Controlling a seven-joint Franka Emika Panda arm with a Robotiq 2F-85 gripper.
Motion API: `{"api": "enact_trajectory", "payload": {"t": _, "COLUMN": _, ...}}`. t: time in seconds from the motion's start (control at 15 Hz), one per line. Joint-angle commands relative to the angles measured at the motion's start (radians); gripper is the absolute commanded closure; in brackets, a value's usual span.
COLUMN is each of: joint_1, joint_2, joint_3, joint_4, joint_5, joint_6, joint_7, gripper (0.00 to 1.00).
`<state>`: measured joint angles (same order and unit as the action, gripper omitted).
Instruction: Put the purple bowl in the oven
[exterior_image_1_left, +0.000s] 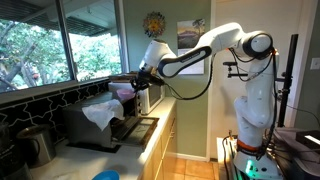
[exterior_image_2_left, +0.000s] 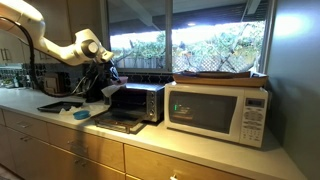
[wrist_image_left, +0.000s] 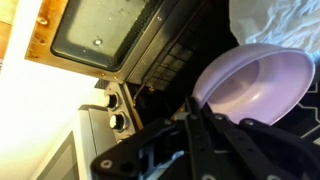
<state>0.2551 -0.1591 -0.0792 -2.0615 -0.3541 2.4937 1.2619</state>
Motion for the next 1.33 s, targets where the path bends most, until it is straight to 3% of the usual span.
{"api": "enact_trajectory", "payload": {"t": 0.0, "joint_1": -0.124, "joint_2": -0.126, "joint_3": 0.138, "joint_4": -0.160, "joint_5": -0.035, "joint_6": -0.038, "joint_7": 0.117, "gripper": 0.99}}
{"api": "enact_trajectory", "payload": {"t": 0.13, "joint_1": -0.182, "joint_2": -0.143, "joint_3": 0.172, "joint_4": -0.204, "joint_5": -0.004, "joint_6": -0.050, "joint_7": 0.207, "gripper": 0.99}}
{"api": "enact_trajectory", "payload": {"t": 0.4, "joint_1": -0.270, "joint_2": -0.103, "joint_3": 0.159, "joint_4": -0.264, "joint_5": 0.054, "joint_6": -0.015, "joint_7": 0.285, "gripper": 0.99}}
{"api": "enact_trajectory", "payload": {"t": 0.6, "joint_1": -0.327, "joint_2": -0.023, "joint_3": 0.148, "joint_4": -0.249, "joint_5": 0.051, "joint_6": 0.086, "joint_7": 0.348, "gripper": 0.99}}
{"api": "enact_trajectory", "payload": {"t": 0.67, "joint_1": -0.313, "joint_2": -0.069, "joint_3": 0.159, "joint_4": -0.250, "joint_5": 0.048, "joint_6": 0.018, "joint_7": 0.289, "gripper": 0.96}}
{"api": "enact_trajectory", "payload": {"t": 0.87, "joint_1": -0.333, "joint_2": 0.004, "joint_3": 0.154, "joint_4": -0.217, "joint_5": 0.034, "joint_6": 0.079, "joint_7": 0.324, "gripper": 0.99}}
{"api": "enact_trajectory", "payload": {"t": 1.27, "joint_1": -0.310, "joint_2": 0.071, "joint_3": 0.166, "joint_4": -0.122, "joint_5": 0.038, "joint_6": 0.026, "joint_7": 0.308, "gripper": 0.99}}
